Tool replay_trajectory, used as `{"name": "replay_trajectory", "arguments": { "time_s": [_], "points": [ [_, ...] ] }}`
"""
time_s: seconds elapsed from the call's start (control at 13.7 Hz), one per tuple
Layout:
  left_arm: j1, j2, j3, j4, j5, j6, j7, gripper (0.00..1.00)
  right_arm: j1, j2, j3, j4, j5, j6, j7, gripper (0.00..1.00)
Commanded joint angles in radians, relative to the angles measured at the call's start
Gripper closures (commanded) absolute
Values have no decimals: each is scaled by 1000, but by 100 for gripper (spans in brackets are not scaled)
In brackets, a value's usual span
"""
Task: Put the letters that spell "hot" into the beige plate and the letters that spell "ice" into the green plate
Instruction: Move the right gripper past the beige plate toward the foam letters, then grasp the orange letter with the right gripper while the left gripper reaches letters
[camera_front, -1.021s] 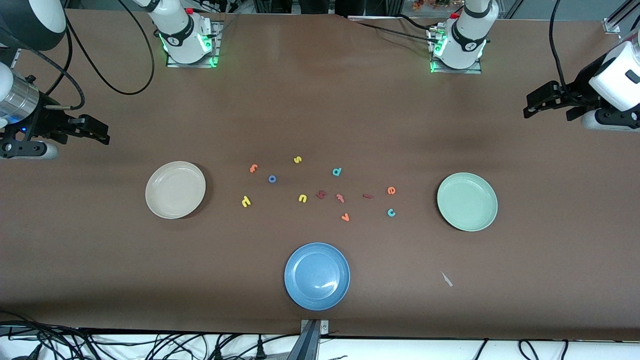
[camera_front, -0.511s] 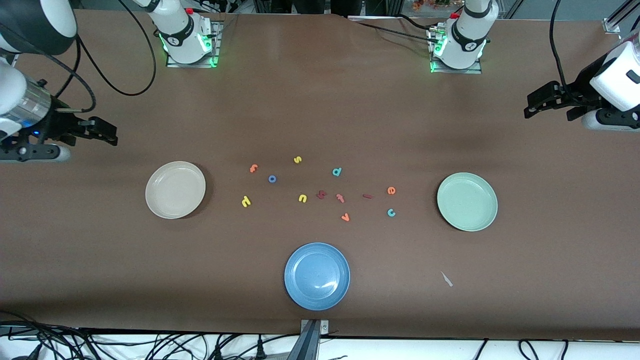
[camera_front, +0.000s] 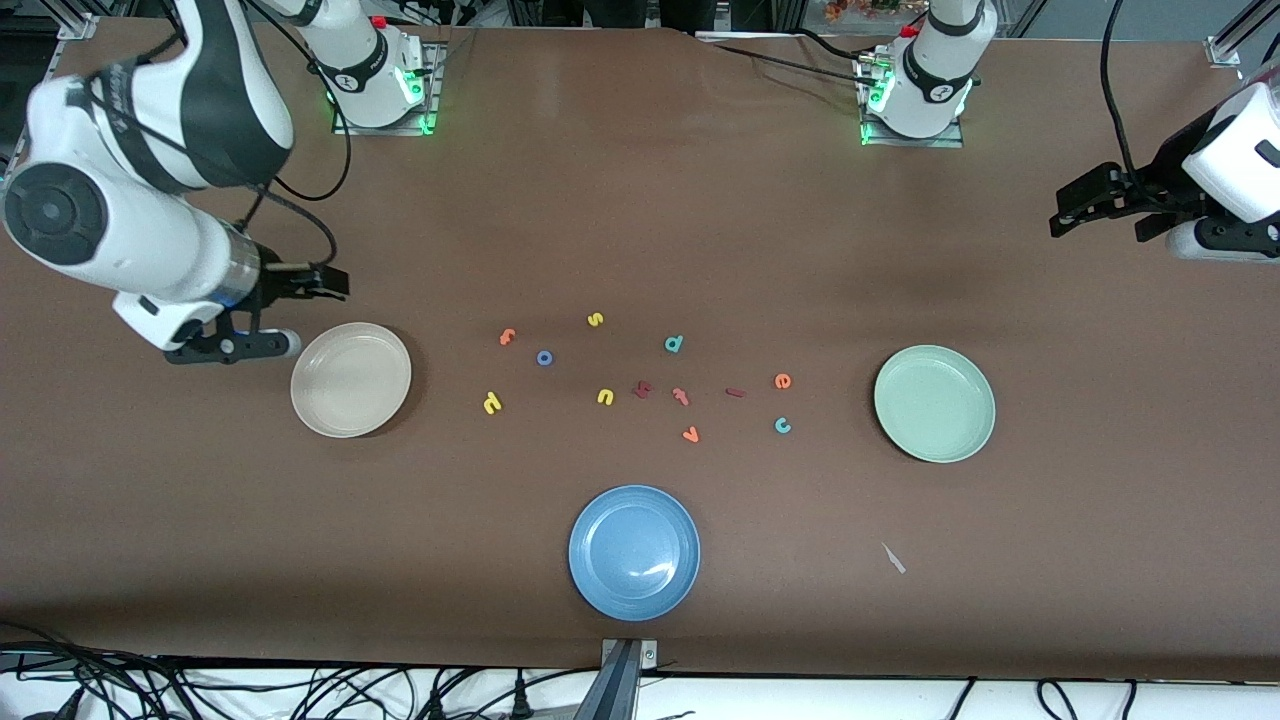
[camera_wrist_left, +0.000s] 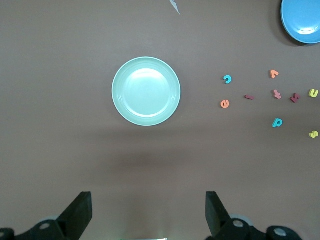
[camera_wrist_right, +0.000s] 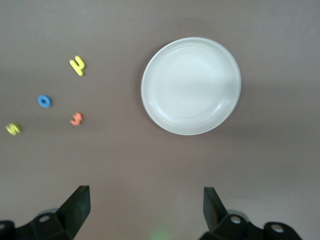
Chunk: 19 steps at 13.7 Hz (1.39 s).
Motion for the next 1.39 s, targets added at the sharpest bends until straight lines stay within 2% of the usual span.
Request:
{"name": "replay_trajectory", "arguments": {
  "time_s": [0.0,0.15,0.36,0.66,0.8,1.31],
  "points": [
    [2,12,-4,34,28,-25,-8,0,45,-13,-2,-118,35,141,186,0],
    [0,12,-6,34,30,-27,-8,0,89,-16,10,-188,32,231,342,0],
    [-10,17,-9,33,30,-29,-8,0,92,-16,85,-304,27,391,523,0],
    [-13,43,-15,26,30,-32,-6,0,103,-16,157,-514,27,714,701,0],
    [-15,64,-49,28,30,-35,-8,0,147,4,162,-593,27,878,763,0],
    [-27,129,-89,29,59,-90,-5,0,169,127,150,-573,31,1031,860,0]
  ]
}}
